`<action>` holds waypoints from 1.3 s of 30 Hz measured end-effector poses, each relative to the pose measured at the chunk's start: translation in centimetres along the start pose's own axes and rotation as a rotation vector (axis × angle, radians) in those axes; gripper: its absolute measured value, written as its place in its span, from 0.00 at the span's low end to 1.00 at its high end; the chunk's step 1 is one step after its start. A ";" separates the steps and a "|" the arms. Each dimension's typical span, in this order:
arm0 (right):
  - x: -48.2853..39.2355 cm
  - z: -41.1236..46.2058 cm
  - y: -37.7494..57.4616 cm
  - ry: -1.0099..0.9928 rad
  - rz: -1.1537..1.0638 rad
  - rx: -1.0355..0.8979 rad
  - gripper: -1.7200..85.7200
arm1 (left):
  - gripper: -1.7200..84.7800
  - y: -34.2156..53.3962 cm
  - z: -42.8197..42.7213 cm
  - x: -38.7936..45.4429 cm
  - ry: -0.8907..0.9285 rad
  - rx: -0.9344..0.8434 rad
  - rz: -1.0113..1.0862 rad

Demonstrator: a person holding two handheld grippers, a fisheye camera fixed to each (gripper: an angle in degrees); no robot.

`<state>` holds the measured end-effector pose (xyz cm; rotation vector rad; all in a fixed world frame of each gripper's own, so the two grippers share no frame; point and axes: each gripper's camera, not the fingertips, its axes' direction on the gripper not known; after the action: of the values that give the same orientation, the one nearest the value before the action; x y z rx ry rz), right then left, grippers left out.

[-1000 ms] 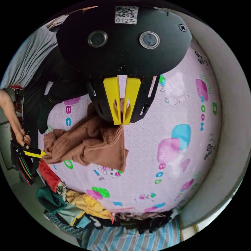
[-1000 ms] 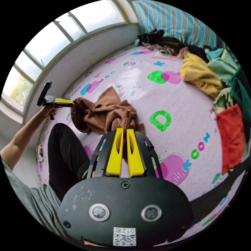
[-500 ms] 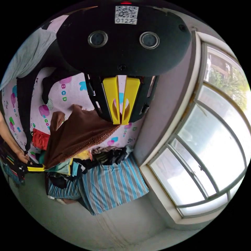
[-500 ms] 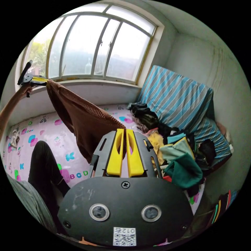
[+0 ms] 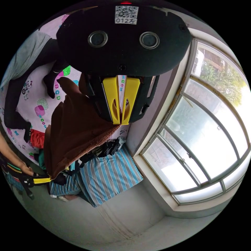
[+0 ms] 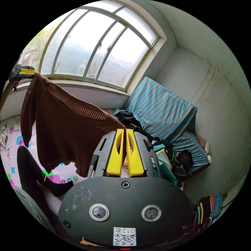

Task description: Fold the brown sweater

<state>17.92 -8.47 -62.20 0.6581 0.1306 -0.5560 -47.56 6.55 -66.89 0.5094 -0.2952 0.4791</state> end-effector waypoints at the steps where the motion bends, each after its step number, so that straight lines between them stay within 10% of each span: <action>1: -0.1 -0.1 -0.2 0.002 0.011 0.000 0.01 | 0.02 0.2 0.0 -0.4 0.013 0.007 -0.012; 27: -5.9 5.6 -4.5 -0.016 -0.096 0.175 0.01 | 0.02 0.1 -0.4 3.4 0.002 0.020 0.163; 39: -18.2 47.8 -15.6 -0.378 -0.282 -0.271 0.01 | 0.02 -2.2 39.7 -0.9 0.208 -0.607 0.079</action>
<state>-8.48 -39.70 -27.74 0.2630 -0.0575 -0.9067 -53.22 -16.51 -34.98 -0.1438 -0.2457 0.4866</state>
